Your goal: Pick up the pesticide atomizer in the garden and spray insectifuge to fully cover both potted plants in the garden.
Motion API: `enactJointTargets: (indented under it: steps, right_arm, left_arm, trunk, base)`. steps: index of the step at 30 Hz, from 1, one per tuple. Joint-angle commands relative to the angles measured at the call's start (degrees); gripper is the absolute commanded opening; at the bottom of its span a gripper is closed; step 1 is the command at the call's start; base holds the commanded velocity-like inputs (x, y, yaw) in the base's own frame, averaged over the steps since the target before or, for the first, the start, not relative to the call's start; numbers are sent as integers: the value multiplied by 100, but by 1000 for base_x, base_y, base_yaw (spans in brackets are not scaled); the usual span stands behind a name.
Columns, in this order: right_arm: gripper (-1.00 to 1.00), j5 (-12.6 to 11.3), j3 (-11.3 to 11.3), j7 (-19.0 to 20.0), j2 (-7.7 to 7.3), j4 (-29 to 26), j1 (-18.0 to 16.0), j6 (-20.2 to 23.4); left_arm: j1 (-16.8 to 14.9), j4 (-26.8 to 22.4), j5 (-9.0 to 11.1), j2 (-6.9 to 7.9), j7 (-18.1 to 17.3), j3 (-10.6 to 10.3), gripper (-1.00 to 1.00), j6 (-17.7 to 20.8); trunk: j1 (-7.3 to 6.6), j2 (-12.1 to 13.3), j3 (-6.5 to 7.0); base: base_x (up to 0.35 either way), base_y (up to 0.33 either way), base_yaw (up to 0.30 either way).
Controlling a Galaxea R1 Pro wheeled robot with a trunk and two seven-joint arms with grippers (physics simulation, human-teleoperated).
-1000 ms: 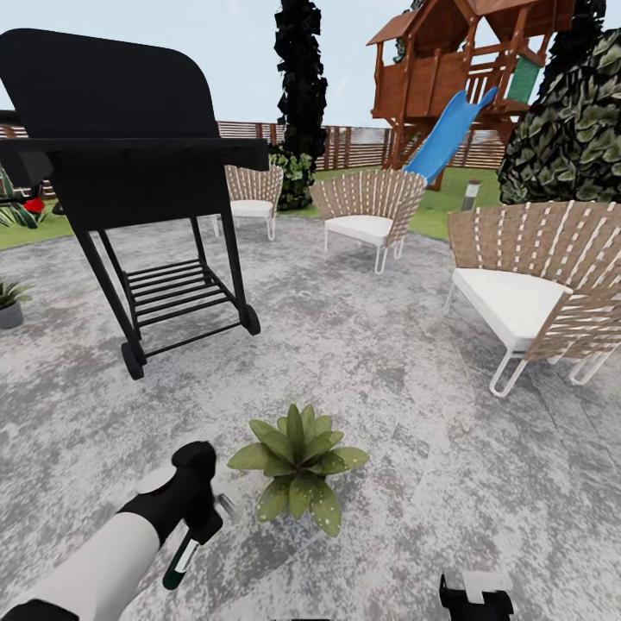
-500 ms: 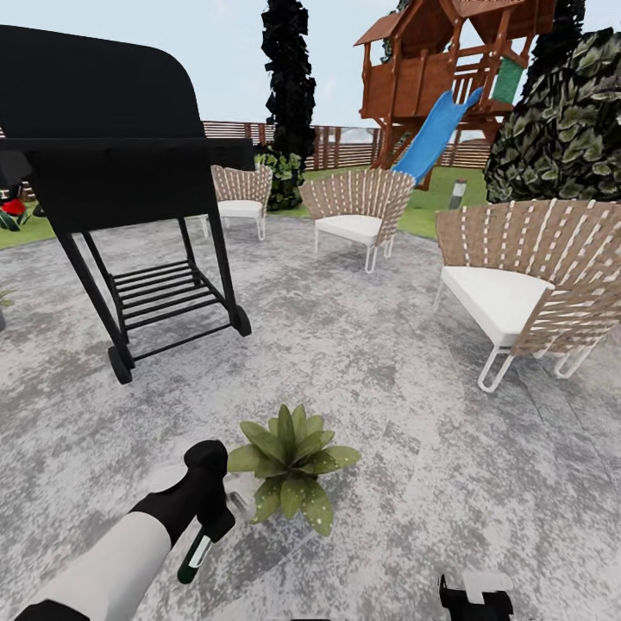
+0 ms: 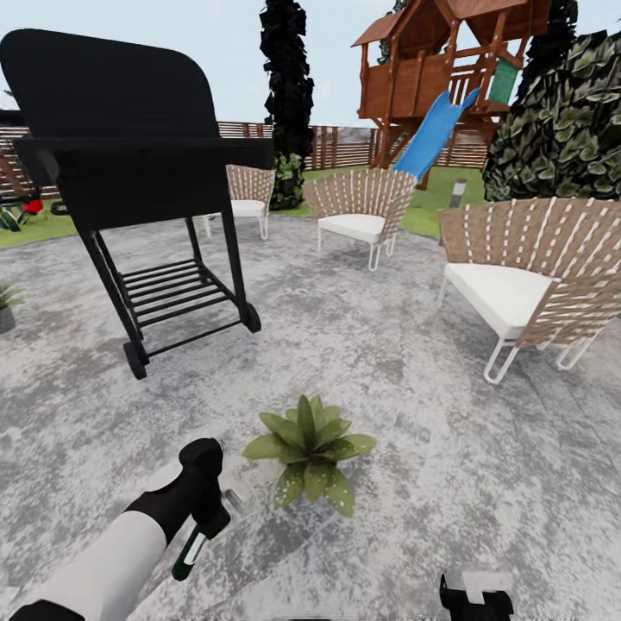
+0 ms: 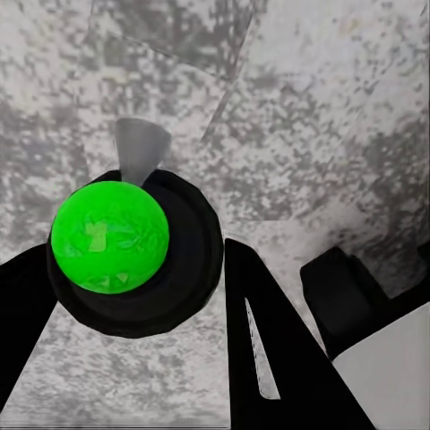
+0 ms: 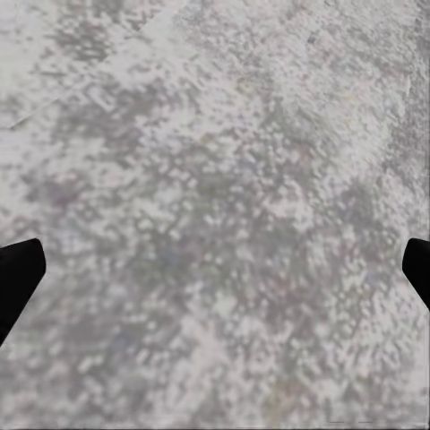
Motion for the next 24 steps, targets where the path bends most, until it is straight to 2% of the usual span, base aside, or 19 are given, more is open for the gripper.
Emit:
enactJointTargets:
  steps: [1,6,11,18,24]
  right_arm:
    - [100,61,9,-54,-1,7,-5,1]
    - [100,59,3,-54,-2,7,-5,1]
    - [100,60,1,-54,-2,7,-5,1]
    - [100,61,1,-54,-53,15,-5,1]
    - [100,61,4,-54,-93,16,-5,1]
  left_arm:
    - [-2,-9,-37,13,-62,-21,-100,36]
    - [-39,-20,12,38,-120,-25,-100,36]
    - [-250,-48,28,13,-185,-34,-100,30]
    - [-1050,-10,-48,48,-1075,-86,-100,-81]
    - [-1176,16,-51,57,-1265,-96,-100,-197]
  trunk:
    - [-3,-2,-5]
    - [-3,-2,-5]
    - [-3,-2,-5]
    - [-3,-2,-5]
    - [-3,-2,-5]
  base:
    - [-180,274,-21]
    - [-24,321,-214]
    - [189,255,-286]
    - [23,25,-35]
    - [0,0,0]
